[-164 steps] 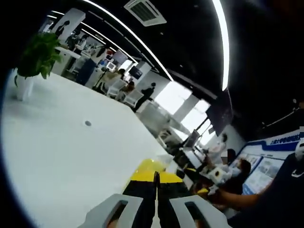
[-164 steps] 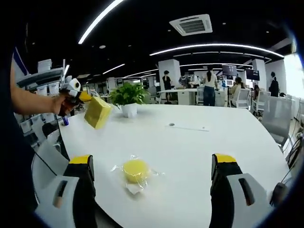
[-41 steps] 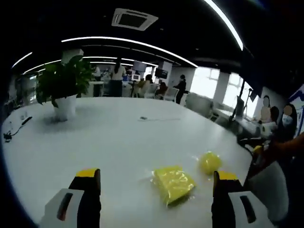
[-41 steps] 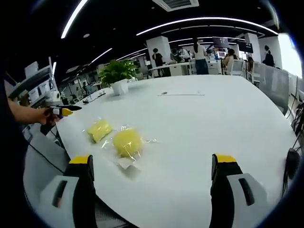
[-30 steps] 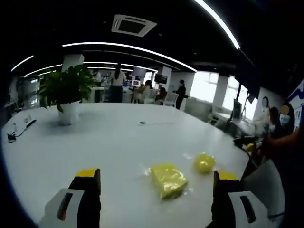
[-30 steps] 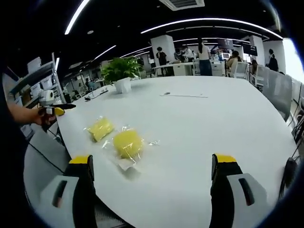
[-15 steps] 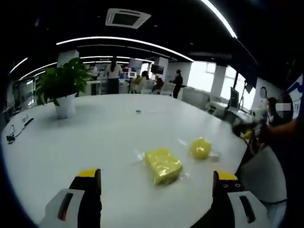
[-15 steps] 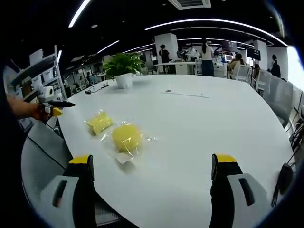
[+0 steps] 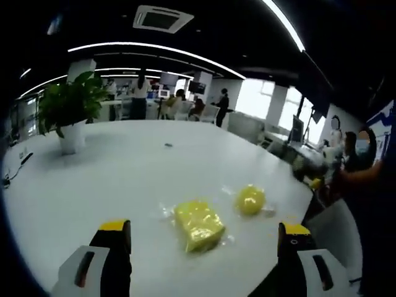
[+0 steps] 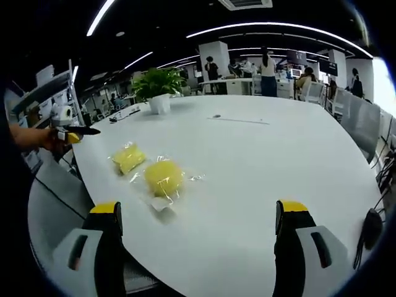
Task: Compare the silicone blocks by pressing each to a similar depth, holding the contact briefly, and releasing to observe deformation and rebound differences across the visible hardness samples.
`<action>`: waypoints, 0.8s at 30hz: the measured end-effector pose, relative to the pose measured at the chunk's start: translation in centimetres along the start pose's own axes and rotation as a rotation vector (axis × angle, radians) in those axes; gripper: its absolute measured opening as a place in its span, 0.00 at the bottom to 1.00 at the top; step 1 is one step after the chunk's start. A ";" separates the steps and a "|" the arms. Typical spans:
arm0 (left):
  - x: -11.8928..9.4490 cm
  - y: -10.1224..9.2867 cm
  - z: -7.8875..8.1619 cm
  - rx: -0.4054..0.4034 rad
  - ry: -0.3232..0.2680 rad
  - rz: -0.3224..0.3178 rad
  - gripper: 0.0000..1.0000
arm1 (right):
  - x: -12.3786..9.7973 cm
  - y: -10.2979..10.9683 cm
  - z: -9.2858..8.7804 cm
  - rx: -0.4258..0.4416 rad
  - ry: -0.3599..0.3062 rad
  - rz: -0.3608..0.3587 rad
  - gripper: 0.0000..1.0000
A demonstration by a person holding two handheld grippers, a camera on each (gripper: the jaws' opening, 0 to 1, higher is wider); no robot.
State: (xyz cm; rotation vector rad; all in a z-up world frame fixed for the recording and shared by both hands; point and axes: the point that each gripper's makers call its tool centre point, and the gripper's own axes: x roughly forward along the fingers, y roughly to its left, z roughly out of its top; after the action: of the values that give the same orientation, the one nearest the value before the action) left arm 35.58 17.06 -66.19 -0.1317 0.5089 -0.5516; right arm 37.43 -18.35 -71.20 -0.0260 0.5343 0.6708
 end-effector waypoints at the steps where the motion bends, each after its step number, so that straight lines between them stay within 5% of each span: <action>1: 0.3 -0.2 0.7 -0.006 0.004 -0.003 1.00 | 0.0 0.0 0.0 0.003 0.002 -0.001 0.97; 5: 1.7 -1.2 2.2 -0.089 0.004 -0.056 1.00 | 0.1 -0.1 -0.3 0.013 0.003 -0.008 0.97; 12: 3.8 -1.7 2.4 -0.143 0.062 -0.102 1.00 | 0.0 0.3 0.1 0.027 -0.012 -0.014 0.97; 16: 4.9 -3.1 4.2 -0.202 0.068 -0.143 1.00 | -0.2 0.6 0.1 0.020 -0.011 -0.010 0.97; 24: 8.2 -3.9 5.4 -0.193 0.116 -0.189 1.00 | -0.6 0.5 -0.1 0.041 -0.018 -0.020 0.97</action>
State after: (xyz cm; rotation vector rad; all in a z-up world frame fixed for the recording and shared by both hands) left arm 42.45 9.33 -64.00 -0.3356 0.6667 -0.6975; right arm 36.71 -18.28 -70.90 0.0130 0.5302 0.6399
